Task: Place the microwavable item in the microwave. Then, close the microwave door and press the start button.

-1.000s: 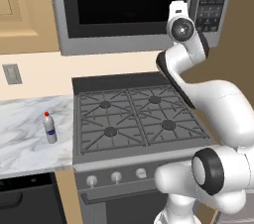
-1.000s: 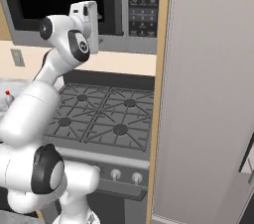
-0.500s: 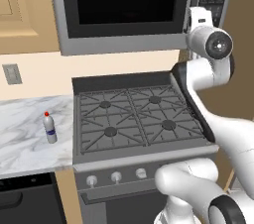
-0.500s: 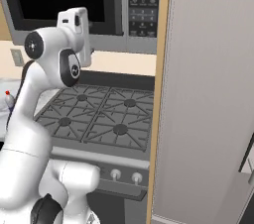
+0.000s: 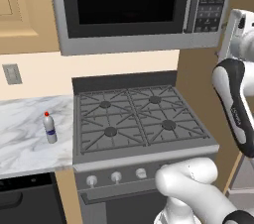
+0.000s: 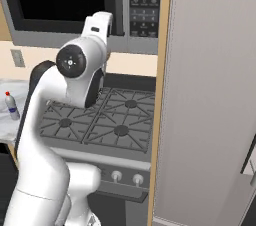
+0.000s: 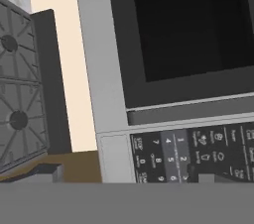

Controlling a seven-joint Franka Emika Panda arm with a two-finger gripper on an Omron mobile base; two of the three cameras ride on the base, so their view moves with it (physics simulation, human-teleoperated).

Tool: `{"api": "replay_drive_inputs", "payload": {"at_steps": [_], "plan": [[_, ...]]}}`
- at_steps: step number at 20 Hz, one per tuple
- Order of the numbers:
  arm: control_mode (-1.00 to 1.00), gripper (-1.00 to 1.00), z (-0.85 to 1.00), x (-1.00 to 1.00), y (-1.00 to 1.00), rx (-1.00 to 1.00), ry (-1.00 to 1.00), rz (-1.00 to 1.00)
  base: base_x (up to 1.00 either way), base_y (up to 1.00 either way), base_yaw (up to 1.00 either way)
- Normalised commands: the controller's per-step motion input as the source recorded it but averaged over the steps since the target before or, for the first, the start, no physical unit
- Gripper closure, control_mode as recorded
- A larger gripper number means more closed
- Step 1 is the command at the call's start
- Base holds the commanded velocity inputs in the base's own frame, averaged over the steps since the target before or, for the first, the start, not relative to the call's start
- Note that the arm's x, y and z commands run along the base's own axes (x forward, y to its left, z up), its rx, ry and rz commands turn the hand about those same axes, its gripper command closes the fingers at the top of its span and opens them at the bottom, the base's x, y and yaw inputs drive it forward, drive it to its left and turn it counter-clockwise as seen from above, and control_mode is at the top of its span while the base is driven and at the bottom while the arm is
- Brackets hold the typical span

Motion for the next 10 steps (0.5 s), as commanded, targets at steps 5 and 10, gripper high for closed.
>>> {"api": "replay_drive_inputs", "payload": {"at_steps": [5, 10], "plan": [[-1.00, -1.00, -0.03, -0.10, -0.67, 0.20, 0.01, 0.09, 0.00, 0.00, 0.00], [-1.00, -1.00, -0.22, 0.10, -0.07, 0.01, 0.06, 0.05, 0.00, 0.00, 0.00]]}}
